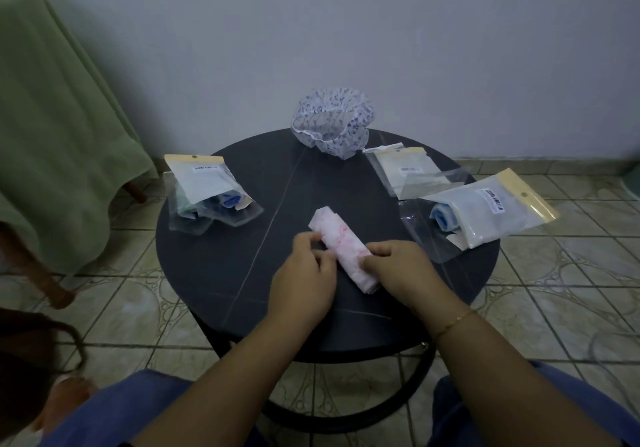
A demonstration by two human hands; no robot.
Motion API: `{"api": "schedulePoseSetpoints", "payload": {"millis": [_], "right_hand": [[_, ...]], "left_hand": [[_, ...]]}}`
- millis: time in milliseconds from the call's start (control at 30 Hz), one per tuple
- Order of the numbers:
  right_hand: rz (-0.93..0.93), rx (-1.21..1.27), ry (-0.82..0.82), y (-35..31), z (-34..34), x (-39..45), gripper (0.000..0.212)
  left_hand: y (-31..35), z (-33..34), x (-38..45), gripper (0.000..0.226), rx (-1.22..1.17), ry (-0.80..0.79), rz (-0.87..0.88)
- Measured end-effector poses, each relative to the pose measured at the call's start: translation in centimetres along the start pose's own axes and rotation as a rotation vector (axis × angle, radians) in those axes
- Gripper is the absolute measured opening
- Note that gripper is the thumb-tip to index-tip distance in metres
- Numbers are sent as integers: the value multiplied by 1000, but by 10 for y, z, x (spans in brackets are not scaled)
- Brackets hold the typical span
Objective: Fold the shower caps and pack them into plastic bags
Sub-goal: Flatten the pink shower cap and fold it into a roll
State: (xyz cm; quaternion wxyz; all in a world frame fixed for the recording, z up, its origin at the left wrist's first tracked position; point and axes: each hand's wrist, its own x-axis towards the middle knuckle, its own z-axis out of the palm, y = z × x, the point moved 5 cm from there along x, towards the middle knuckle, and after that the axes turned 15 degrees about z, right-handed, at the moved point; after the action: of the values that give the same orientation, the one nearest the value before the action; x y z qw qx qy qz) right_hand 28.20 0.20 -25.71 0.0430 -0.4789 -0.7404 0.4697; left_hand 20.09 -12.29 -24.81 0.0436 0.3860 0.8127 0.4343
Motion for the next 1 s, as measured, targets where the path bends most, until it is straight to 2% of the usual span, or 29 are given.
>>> {"api": "schedulePoseSetpoints", "payload": {"millis": [167,233,333,433,533,600,767,867,1000], "right_hand": [[0,325,-119,1,1,2,9],[-6,474,-184,-3,0,-2,17],[1,623,-208,-7,-4,-2,27],[27,715,-251,-9,-10,4,36],[63,750,-309,-8,-16,11,38],[54,784,-289,-8,-21,16,38],[-3,867,-44,-10,-47,29,43],[-36,859,79,-11,-66,36,40],[2,872,110,-10,-80,44,30]], "left_hand": [[2,9,7,47,-487,121,-96],[1,13,9,49,-640,180,-133],[5,21,16,48,-819,235,-169],[13,25,28,49,-895,250,-145],[18,30,42,47,-880,232,-92],[21,35,49,42,-856,207,-64],[19,48,79,11,-780,244,-80],[14,62,110,12,-616,222,-48],[21,89,151,32,-325,38,95]]}}
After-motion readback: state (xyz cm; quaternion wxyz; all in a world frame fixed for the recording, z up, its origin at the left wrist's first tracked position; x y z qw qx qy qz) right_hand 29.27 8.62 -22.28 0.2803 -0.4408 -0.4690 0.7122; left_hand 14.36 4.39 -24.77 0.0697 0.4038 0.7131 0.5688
